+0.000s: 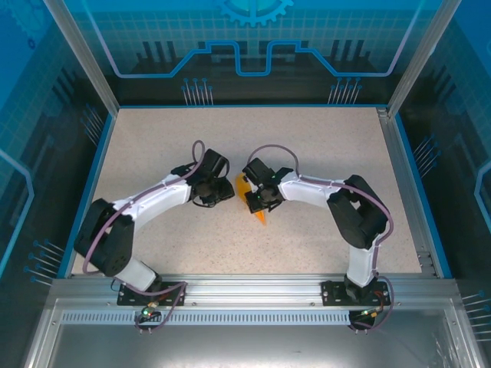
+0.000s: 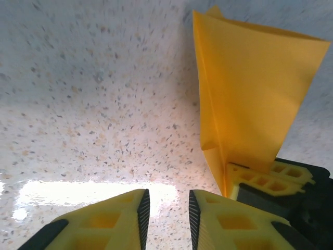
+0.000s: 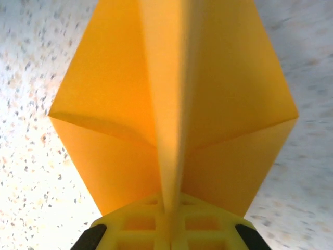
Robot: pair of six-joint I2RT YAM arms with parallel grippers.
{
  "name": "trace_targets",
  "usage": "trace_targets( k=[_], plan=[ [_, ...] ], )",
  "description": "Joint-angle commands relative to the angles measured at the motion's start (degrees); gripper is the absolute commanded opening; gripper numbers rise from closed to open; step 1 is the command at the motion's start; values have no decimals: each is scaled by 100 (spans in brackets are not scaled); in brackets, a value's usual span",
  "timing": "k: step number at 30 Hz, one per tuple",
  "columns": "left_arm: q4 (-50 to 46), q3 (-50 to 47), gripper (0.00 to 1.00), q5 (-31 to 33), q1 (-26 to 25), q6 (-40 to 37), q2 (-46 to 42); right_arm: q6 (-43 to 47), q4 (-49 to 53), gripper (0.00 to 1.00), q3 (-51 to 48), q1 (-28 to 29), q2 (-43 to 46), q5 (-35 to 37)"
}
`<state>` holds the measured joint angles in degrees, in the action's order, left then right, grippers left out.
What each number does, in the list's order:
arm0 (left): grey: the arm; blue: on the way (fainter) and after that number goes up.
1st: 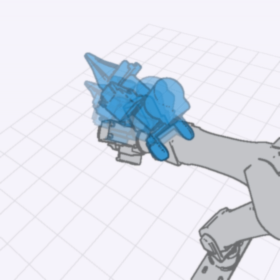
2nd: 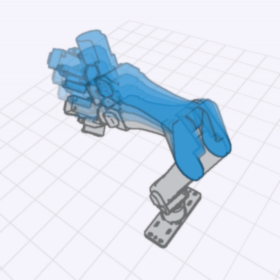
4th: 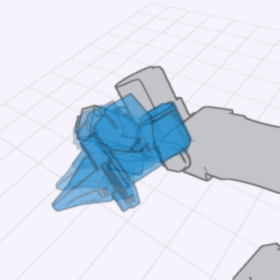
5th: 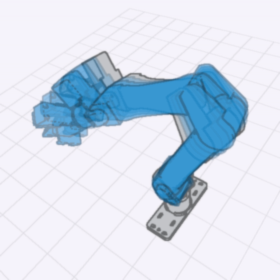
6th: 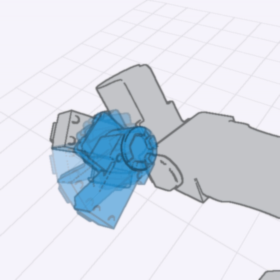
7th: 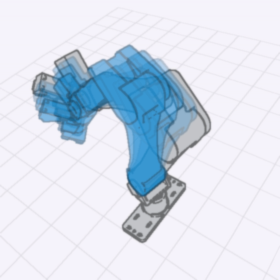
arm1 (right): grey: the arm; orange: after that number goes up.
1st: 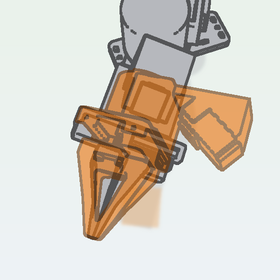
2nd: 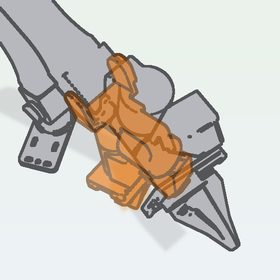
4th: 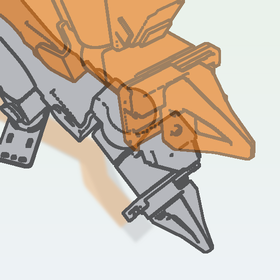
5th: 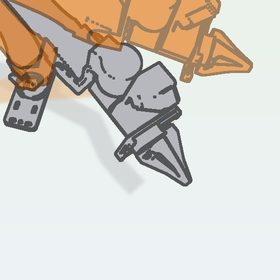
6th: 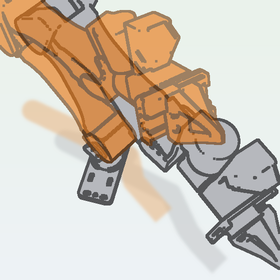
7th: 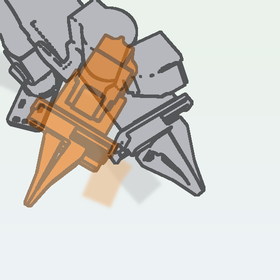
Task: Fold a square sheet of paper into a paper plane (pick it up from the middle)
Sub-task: Move a paper plane to the center of the table.
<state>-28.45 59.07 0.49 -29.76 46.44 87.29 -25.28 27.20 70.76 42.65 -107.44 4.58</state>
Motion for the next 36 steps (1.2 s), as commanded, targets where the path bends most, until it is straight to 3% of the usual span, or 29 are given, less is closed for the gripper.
trace_targets(
  k=[1, 14, 23, 34, 36],
  plan=[
    [1, -144, 30, 555, 56, -11, -317, -341, 437, 3, 316, -179, 241, 817],
    [150, -566, 33, 865, 170, 78, -736, -832, 1491, 7, 1995, -763, -1237, 1028],
    [146, -649, 33, 865, 226, 51, -758, -955, 1568, 11, 2226, -798, -1780, 949],
    [125, -590, 33, 843, 303, -9, -693, -1023, 1741, 28, 2389, -772, -2092, 946],
    [113, -589, 33, 830, 299, -13, -678, -1066, 1775, 37, 2407, -767, -2170, 944]
  ],
)
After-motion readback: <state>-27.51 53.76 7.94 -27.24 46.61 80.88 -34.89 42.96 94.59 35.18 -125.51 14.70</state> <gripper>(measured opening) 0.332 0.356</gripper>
